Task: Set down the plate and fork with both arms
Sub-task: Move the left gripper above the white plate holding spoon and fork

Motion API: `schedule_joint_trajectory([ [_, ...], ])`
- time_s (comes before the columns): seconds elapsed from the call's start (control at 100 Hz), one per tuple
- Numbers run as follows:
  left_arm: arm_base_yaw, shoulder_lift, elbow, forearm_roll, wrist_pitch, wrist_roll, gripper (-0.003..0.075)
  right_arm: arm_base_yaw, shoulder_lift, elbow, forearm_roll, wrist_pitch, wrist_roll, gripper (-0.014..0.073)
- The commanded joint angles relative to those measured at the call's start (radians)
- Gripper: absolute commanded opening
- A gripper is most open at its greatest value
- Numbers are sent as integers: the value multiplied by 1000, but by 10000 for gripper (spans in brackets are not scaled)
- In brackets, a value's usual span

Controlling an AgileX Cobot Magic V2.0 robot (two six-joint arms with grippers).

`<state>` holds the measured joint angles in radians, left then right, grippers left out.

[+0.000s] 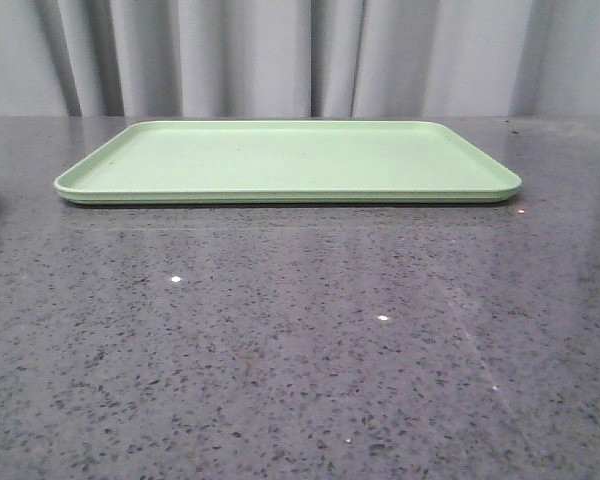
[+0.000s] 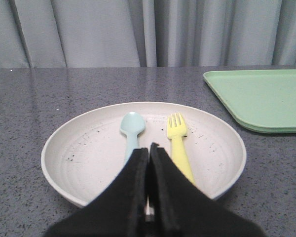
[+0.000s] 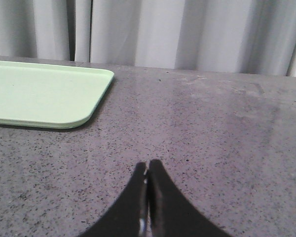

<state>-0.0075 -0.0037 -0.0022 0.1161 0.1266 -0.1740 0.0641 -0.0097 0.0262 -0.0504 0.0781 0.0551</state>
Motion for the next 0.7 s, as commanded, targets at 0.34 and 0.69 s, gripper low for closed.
schedule_joint_trajectory([
  [0.34, -9, -31, 14, -7, -79, -12, -20, -7, -25, -5, 2, -83, -14, -69],
  [0.69, -9, -31, 14, -7, -83, -12, -20, -7, -25, -5, 2, -91, -14, -69],
])
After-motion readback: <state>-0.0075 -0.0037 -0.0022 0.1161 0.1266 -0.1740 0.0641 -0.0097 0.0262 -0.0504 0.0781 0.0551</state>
